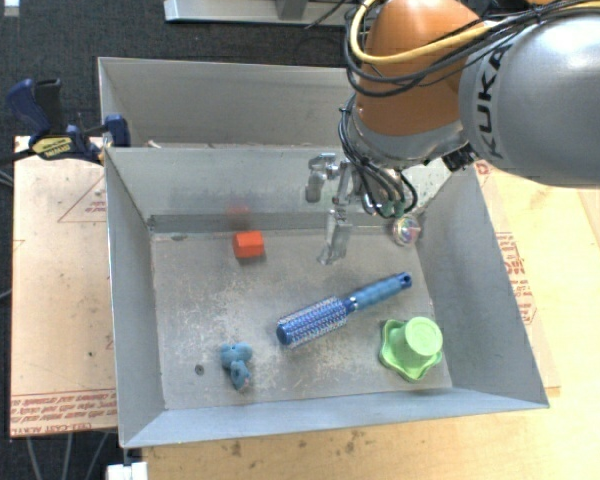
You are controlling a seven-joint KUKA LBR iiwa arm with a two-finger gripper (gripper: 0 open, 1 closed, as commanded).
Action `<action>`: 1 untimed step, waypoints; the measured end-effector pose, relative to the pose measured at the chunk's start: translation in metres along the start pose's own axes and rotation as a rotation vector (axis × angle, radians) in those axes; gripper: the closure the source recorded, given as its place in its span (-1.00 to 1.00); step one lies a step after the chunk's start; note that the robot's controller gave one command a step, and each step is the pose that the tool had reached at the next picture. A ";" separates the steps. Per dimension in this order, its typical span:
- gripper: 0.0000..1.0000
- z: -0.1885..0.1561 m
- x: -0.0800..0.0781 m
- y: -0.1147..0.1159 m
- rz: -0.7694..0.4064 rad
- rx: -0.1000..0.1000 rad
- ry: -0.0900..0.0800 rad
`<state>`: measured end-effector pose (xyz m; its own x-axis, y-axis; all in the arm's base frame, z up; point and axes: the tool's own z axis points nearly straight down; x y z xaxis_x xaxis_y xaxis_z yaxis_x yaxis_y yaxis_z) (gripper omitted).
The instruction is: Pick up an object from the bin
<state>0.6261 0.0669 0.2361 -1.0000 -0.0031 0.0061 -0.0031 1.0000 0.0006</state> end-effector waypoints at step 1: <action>-1.00 0.117 0.061 0.010 -0.115 0.000 0.004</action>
Offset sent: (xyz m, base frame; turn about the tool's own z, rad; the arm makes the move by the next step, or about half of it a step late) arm -0.0588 0.0090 -0.1119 -0.1156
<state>0.5643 0.0763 0.1192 -0.9929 -0.1182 0.0096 -0.1182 0.9930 0.0011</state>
